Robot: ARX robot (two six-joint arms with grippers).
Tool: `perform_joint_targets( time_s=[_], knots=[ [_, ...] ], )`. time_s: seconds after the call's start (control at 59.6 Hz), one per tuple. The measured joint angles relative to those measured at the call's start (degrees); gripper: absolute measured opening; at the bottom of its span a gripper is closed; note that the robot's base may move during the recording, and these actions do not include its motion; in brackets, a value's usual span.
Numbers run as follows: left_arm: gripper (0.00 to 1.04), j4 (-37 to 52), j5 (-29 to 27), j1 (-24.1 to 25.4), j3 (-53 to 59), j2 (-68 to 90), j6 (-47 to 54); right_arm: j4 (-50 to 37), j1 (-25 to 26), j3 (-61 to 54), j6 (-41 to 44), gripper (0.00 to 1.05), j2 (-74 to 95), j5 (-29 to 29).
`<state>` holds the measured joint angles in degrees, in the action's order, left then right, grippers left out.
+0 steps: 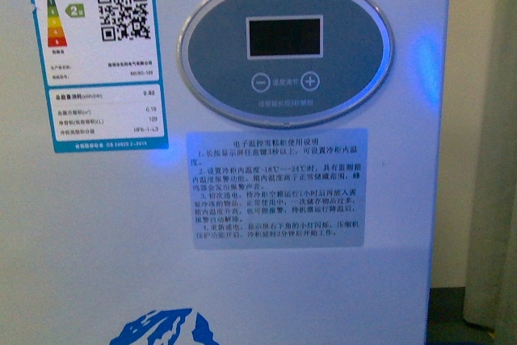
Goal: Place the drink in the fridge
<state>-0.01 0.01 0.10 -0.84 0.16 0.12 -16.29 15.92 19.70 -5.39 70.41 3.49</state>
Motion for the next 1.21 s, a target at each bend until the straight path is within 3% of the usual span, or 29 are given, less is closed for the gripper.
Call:
perform_joint_targets(
  time_s=[0.218, 0.453, 0.856, 1.208],
  knots=[
    [0.97, 0.0, 0.0, 0.0, 0.0, 0.0, -0.02, -15.98, -2.38, 13.59, 0.39, 0.97, 43.74, -5.01],
    [0.97, 0.0, 0.0, 0.0, 0.0, 0.0, 0.0, -17.75, -5.62, 29.62, 0.35, 0.97, 70.03, -11.26],
    [0.97, 0.0, -0.02, 0.0, 0.0, 0.0, 0.0, -9.51, -6.82, 57.18, 1.57, 0.97, 94.31, -24.85],
    [0.97, 0.0, -0.02, 0.0, 0.0, 0.0, 0.0, 4.92, -8.09, 69.33, -2.82, 0.97, 102.84, -35.5]
  ],
)
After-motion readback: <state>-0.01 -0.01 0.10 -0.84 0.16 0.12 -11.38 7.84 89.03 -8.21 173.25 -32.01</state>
